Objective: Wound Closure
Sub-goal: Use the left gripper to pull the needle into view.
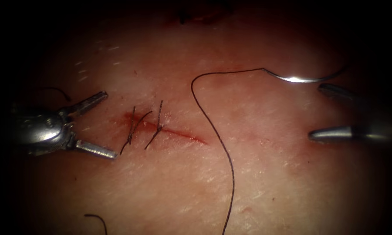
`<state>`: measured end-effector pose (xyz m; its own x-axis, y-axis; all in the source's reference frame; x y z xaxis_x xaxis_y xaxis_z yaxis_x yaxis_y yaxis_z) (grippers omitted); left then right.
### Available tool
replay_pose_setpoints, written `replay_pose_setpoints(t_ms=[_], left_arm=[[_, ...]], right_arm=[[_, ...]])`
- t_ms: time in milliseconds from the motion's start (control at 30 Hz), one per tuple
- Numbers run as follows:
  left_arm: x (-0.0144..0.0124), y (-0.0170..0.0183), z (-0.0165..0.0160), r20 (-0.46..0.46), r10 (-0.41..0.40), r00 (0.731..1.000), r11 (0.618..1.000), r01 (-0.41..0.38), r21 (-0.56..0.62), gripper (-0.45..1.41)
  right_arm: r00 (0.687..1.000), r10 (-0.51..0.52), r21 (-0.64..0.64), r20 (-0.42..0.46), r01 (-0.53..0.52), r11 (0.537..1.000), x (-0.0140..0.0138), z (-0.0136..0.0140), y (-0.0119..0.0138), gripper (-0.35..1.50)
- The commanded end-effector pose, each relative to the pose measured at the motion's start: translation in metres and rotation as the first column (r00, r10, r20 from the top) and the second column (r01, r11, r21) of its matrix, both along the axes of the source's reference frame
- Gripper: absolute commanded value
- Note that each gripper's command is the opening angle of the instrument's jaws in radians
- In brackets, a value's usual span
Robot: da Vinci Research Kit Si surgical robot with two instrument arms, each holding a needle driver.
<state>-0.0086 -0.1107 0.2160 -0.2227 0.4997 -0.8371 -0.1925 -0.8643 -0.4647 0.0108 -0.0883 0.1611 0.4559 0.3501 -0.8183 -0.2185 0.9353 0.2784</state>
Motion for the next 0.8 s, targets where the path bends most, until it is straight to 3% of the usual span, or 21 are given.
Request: replay_pose_setpoints(t_ms=[33,267,367,433,533,633,800], left_arm=[[-0.0012,-0.0015,-0.0002,0.004,-0.002,1.0,1.0,0.002,0.007,0.98],[-0.0017,-0.0016,-0.0002,-0.005,0.0,1.0,1.0,0.001,0.009,1.01],[-0.0026,-0.0016,-0.0005,-0.048,0.041,0.998,0.999,-0.043,-0.024,1.01],[-0.0036,-0.0014,-0.0008,-0.083,0.064,0.994,0.994,-0.071,-0.086,1.01],[-0.0058,-0.0012,-0.001,-0.198,0.113,0.974,0.957,-0.16,-0.243,1.06],[-0.0074,-0.0014,-0.0012,-0.259,0.146,0.955,0.936,-0.218,-0.278,1.08],[-0.0104,-0.0014,-0.0018,-0.292,0.134,0.947,0.921,-0.227,-0.315,1.09]], right_arm=[[1.0,0.001,0.007,-0.004,-0.001,1.0,0.0009,0.0,-0.0012,1.19],[1.0,0.006,0.009,0.0,-0.006,1.0,0.0007,-0.0006,-0.0009,1.23],[1.0,0.011,0.009,-0.007,-0.011,1.0,0.0007,-0.0009,-0.0009,1.23],[1.0,0.016,0.007,-0.014,-0.016,1.0,0.0007,-0.0009,-0.0009,1.23],[0.999,0.026,0.009,-0.023,-0.026,1.0,0.0008,-0.0008,-0.0009,1.23],[0.999,0.031,0.013,-0.025,-0.031,0.999,0.0008,-0.0008,-0.0009,1.23],[0.999,0.034,0.017,-0.026,-0.033,0.999,0.0008,-0.0006,-0.0009,1.23]])
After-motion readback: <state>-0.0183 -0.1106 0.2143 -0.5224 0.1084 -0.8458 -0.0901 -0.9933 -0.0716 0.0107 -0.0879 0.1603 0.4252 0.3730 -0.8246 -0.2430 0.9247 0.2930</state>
